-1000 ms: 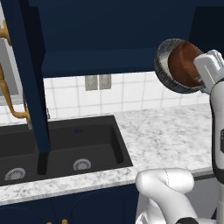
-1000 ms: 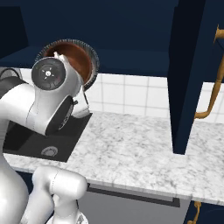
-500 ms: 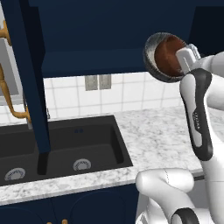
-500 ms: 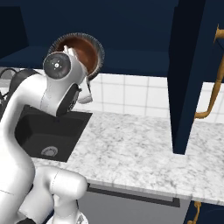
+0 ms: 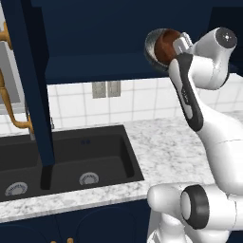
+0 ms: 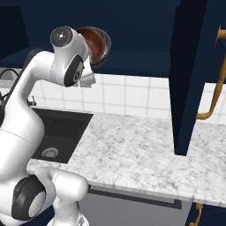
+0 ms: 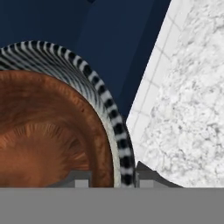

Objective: Pick up the bowls on the counter and stack them on top of one another in the open cabinet. Place the smaller bowl on top of the larger bowl.

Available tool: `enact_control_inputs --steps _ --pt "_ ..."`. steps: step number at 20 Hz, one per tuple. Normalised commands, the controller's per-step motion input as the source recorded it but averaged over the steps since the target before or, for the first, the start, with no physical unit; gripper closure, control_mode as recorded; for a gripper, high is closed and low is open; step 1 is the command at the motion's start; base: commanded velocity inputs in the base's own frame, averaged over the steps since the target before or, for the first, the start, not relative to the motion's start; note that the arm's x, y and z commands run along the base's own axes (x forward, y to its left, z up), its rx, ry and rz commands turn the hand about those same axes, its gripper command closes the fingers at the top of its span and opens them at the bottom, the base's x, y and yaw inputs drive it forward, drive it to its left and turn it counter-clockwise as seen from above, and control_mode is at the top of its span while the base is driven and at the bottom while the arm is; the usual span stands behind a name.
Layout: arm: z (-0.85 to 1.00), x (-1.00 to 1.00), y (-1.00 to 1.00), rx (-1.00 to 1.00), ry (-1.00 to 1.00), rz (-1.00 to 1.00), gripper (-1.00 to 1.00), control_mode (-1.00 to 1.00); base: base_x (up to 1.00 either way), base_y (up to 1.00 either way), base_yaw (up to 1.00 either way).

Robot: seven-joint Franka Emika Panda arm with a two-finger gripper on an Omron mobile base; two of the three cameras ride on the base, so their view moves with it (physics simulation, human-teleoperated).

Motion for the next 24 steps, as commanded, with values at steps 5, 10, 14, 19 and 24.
enact_control_inputs --steps 5,10,14,19,24 --pt "-0.13 0.69 0.05 -0.03 0.11 -0.03 1.00 -1.00 0.00 0.00 0.00" --pt "-0.11 0.65 0.07 -0.01 0.03 -0.02 1.00 -1.00 0.00 0.00 0.00" --pt "-0.01 0.67 0.06 -0.01 0.00 -0.02 1.00 -1.00 0.00 0.00 0.00" --pt "-0.01 0.04 0.01 0.00 -0.03 -0.01 -1.00 -1.00 0.00 0.00 0.00" --pt "0.00 -0.44 0.00 0.00 -0.29 0.00 -1.00 -1.00 0.00 0.00 0.00"
